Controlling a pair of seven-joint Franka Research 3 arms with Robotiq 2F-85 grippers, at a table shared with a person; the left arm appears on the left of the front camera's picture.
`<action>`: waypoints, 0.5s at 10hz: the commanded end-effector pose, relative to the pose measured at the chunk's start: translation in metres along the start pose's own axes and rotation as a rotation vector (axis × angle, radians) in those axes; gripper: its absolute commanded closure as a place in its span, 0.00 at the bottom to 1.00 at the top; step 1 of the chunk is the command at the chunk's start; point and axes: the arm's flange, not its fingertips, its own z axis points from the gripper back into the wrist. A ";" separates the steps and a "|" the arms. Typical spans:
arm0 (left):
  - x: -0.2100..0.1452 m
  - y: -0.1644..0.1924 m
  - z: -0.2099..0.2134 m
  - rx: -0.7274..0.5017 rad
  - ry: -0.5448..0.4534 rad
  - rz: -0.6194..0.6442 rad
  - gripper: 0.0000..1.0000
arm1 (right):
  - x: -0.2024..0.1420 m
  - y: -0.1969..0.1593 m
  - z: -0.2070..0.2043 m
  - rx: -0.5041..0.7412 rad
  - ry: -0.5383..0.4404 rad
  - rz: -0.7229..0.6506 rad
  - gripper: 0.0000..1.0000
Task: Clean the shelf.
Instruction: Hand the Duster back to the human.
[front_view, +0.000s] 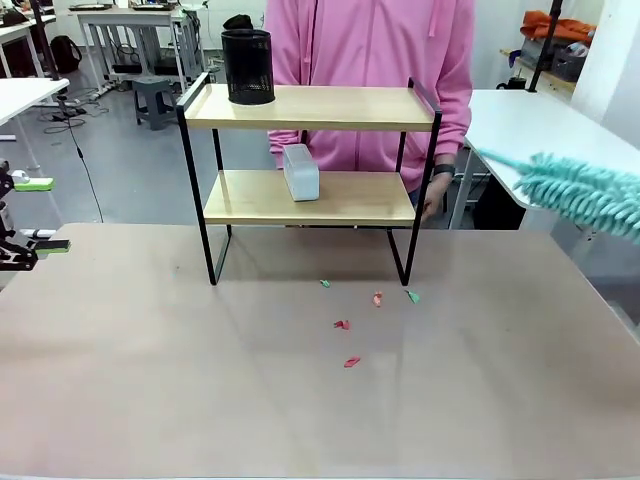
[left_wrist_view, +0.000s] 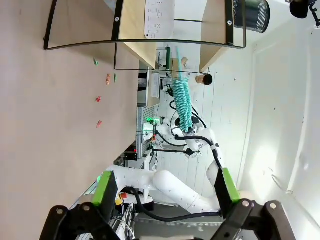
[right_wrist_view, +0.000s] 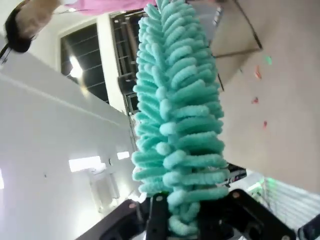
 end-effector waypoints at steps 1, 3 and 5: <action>-0.001 -0.003 0.001 -0.004 0.011 -0.001 0.00 | -0.028 -0.004 -0.034 -0.109 -0.069 -0.085 1.00; -0.001 -0.003 0.001 -0.004 0.011 -0.001 0.00 | 0.000 0.000 0.000 0.000 0.000 0.000 1.00; -0.001 -0.003 0.001 -0.004 0.011 -0.001 0.00 | 0.000 0.000 0.000 0.000 0.000 0.000 1.00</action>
